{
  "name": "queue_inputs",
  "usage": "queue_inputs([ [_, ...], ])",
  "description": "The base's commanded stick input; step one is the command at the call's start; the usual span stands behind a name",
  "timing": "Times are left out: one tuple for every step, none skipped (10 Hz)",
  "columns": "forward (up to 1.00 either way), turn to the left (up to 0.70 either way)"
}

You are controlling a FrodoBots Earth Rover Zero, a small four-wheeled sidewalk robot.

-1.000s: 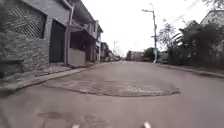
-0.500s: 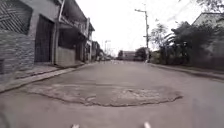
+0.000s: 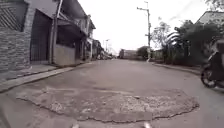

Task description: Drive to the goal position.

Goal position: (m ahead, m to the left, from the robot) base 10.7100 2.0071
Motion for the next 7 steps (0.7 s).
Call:
queue_inputs([
  [0.7, 0.11],
  [0.7, 0.02],
  [0.7, 0.0],
  [0.7, 0.0],
  [0.7, 0.0],
  [0.7, 0.0],
  [0.7, 0.0],
])
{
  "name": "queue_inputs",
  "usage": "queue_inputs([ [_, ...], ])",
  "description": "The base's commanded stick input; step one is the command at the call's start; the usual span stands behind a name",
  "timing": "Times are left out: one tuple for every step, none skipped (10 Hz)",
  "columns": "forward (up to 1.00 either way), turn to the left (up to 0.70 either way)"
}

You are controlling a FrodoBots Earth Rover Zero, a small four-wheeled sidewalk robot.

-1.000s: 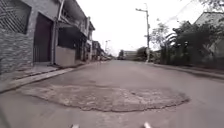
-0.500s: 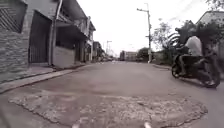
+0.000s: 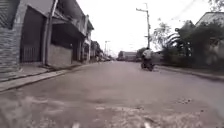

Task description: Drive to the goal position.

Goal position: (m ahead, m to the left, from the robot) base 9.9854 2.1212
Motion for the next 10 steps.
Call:
queue_inputs([
  [0.7, 0.0],
  [0.7, 0.0],
  [0.7, 0.0],
  [0.7, 0.0],
  [0.7, 0.0],
  [0.7, 0.0],
  [0.7, 0.0],
  [0.7, 0.0],
  [0.7, 0.0],
  [0.7, 0.0],
])
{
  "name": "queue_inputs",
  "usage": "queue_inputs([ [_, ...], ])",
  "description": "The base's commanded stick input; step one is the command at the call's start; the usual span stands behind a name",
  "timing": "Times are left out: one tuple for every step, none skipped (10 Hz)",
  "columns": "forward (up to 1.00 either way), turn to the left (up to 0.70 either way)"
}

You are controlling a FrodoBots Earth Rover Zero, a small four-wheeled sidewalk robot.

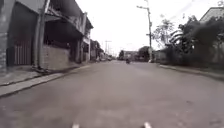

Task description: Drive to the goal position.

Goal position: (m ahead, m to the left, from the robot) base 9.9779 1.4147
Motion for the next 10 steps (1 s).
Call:
queue_inputs([
  [0.7, 0.0],
  [0.7, 0.0],
  [0.7, 0.0],
  [0.7, 0.0],
  [0.7, 0.0],
  [0.7, 0.0],
  [0.7, 0.0],
  [0.7, 0.09],
  [0.7, 0.04],
  [0.7, 0.14],
])
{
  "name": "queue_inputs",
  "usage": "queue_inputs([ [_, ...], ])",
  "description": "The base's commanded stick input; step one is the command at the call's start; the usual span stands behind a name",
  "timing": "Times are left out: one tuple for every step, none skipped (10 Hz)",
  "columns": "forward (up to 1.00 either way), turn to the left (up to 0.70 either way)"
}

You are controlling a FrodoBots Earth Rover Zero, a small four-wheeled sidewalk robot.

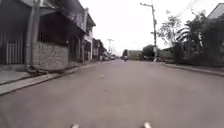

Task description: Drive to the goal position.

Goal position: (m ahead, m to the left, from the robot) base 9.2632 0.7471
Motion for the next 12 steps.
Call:
queue_inputs([
  [0.7, 0.15],
  [0.7, 0.03],
  [0.7, 0.12],
  [0.7, 0.07],
  [0.7, 0.01],
  [0.7, 0.0],
  [0.7, 0.0],
  [0.7, 0.06],
  [0.7, 0.1],
  [0.7, 0.09],
  [0.7, 0.04],
  [0.7, 0.0],
])
